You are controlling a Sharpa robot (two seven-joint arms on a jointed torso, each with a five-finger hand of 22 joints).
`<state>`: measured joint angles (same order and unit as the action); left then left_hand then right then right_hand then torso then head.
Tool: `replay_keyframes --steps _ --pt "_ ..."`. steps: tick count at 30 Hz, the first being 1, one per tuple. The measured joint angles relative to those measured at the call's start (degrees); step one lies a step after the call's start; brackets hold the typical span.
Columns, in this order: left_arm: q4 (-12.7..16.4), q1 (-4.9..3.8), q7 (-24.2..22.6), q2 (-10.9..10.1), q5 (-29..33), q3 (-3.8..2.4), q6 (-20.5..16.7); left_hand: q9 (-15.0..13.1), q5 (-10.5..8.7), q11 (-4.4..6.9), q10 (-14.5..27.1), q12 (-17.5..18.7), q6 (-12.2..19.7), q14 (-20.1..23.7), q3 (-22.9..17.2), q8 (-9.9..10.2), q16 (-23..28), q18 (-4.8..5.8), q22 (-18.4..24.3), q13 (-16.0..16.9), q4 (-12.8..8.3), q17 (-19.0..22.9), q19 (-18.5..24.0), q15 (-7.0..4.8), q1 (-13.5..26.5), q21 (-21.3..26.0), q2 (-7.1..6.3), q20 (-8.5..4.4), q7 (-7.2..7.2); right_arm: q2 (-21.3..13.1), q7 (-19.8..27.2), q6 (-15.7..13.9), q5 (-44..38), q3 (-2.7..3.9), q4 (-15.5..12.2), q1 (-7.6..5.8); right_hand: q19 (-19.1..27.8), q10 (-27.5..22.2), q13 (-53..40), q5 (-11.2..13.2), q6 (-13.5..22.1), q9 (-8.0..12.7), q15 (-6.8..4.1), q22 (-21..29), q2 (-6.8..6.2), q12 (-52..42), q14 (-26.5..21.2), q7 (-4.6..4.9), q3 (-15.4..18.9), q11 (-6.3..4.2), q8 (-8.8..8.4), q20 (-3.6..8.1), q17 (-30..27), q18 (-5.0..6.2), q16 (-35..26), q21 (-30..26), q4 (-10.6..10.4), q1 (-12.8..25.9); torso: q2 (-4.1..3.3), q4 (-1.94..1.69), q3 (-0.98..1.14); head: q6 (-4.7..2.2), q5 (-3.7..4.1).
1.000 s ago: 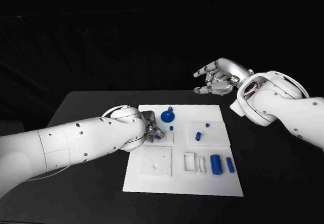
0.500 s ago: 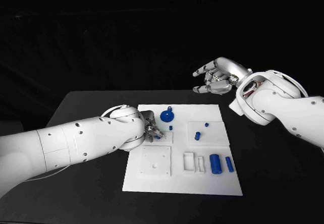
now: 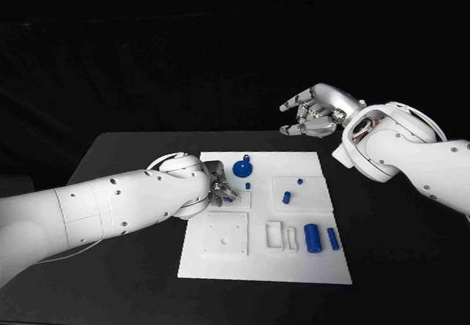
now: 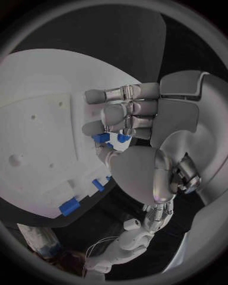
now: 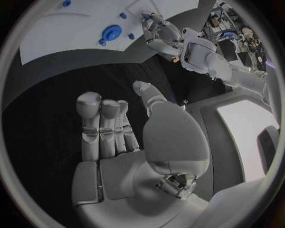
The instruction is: Assemble the parts on the task board
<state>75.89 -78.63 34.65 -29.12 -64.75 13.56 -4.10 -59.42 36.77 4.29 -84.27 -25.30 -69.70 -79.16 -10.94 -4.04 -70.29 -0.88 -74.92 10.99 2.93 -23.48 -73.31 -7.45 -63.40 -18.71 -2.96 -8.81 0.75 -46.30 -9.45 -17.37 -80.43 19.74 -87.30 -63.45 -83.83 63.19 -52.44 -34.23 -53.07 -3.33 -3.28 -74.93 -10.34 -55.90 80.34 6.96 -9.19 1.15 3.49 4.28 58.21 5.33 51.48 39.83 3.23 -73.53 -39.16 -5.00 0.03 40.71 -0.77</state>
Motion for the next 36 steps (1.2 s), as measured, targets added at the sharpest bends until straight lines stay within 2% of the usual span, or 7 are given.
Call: replay_keyframes --steps 1,3,8,29,31,33,36 --pt "-0.1 0.01 0.01 0.01 0.0 0.0 0.0 0.11 0.0 0.22 0.26 0.0 -1.17 0.0 0.18 0.42 0.0 0.0 0.0 0.0 0.31 0.0 0.0 0.0 0.31 0.22 -0.3 0.0 -1.11 0.0 0.0 0.0 0.0 0.0 0.01 0.0 0.0 0.0 0.0 0.0 0.0 0.0 0.0 0.0 0.0 0.0 0.0 0.0 0.0 0.0 0.0 0.0 0.0 0.0 0.0 0.0 0.0 0.0 0.0 0.0 0.0 -0.02 0.0" --pt "-0.27 0.06 0.02 0.03 0.02 0.03 0.0 0.08 -0.01 0.5 0.55 -0.01 -1.68 0.01 0.43 0.21 0.0 0.01 0.0 0.0 0.9 0.0 -0.05 -0.01 0.11 0.22 -0.69 0.05 -1.62 0.01 -0.01 0.0 -0.01 0.0 0.03 0.0 0.0 0.0 0.0 0.0 0.0 0.0 0.0 0.0 0.0 0.0 0.0 0.0 0.0 0.0 0.0 0.0 0.0 -0.01 0.0 0.0 0.0 0.0 0.0 0.0 0.0 -0.04 0.01" --pt "-0.46 0.11 0.02 0.15 0.04 0.04 0.0 -0.12 -0.24 0.35 0.41 -0.01 -2.08 0.01 0.9 0.22 0.0 0.0 0.01 0.07 2.08 0.0 -0.2 -0.01 -0.09 0.22 -1.15 0.2 -2.02 0.02 -0.01 0.01 -0.02 0.0 0.05 0.0 0.0 0.0 0.0 0.0 0.0 0.0 0.0 0.01 0.0 0.0 0.0 0.0 0.0 0.0 0.0 0.0 0.0 -0.01 0.0 0.0 0.0 0.0 0.0 0.0 0.01 -0.02 0.04" --pt "-0.7 0.18 0.04 0.26 0.13 0.05 -0.05 -0.71 -0.65 0.36 0.4 -0.48 -2.77 0.01 1.39 0.09 -0.22 0.0 0.01 0.24 2.89 -0.1 -0.2 -0.01 0.04 0.22 -1.31 0.2 -2.52 0.08 -0.05 0.12 -0.09 0.0 0.24 0.0 0.0 0.0 0.04 0.01 0.0 0.0 0.0 0.02 0.0 0.0 0.0 0.0 0.0 0.0 0.0 0.0 0.0 -0.02 0.0 0.0 0.0 0.0 -0.01 0.01 -0.04 -0.05 0.05" --pt "-0.74 0.19 0.04 0.27 0.13 0.06 -0.06 -0.77 -2.08 0.37 0.42 -0.48 -3.09 0.16 1.78 0.09 -0.23 0.0 -0.01 0.24 3.28 -0.09 -0.2 -0.16 0.04 0.22 -1.31 0.2 -2.83 0.08 -0.05 0.13 -0.09 0.0 0.25 0.0 0.0 0.0 0.11 0.01 0.0 0.0 0.0 0.02 0.0 0.0 0.0 0.0 -0.16 0.0 0.0 0.0 0.0 -0.02 0.0 0.0 -0.15 0.0 -0.01 0.01 -0.04 -0.05 0.09" --pt "-0.83 0.21 0.04 0.28 0.14 0.08 -0.06 -0.77 -5.8 0.38 0.43 -0.48 -3.56 0.24 2.59 0.09 -0.23 0.0 -0.03 0.29 4.09 -0.09 -0.2 -0.23 0.2 0.22 -1.47 0.2 -3.26 0.08 -0.05 0.14 -0.1 0.0 0.27 0.0 0.0 0.0 0.13 0.01 0.0 0.0 0.0 0.02 0.0 0.0 0.0 0.0 -0.16 0.0 0.0 0.0 0.0 -0.02 0.0 0.0 -0.15 -0.01 -0.01 0.01 -0.04 -0.05 0.12" --pt "-0.91 0.3 0.04 0.29 0.17 0.14 -0.06 -0.84 -8.01 0.38 0.43 -0.48 -4.2 0.24 4.15 -0.13 -0.23 0.0 -0.03 0.41 5.81 -0.09 -0.2 -0.24 -0.28 0.22 -1.92 0.2 -3.52 0.08 -0.06 0.15 -0.1 0.0 0.29 0.0 0.0 0.0 0.13 0.01 0.0 0.0 0.0 0.02 0.0 0.0 0.0 0.0 -0.16 0.0 0.0 0.0 0.0 -0.02 0.0 0.0 -0.15 -0.01 -0.01 0.01 -0.04 -0.04 0.12"
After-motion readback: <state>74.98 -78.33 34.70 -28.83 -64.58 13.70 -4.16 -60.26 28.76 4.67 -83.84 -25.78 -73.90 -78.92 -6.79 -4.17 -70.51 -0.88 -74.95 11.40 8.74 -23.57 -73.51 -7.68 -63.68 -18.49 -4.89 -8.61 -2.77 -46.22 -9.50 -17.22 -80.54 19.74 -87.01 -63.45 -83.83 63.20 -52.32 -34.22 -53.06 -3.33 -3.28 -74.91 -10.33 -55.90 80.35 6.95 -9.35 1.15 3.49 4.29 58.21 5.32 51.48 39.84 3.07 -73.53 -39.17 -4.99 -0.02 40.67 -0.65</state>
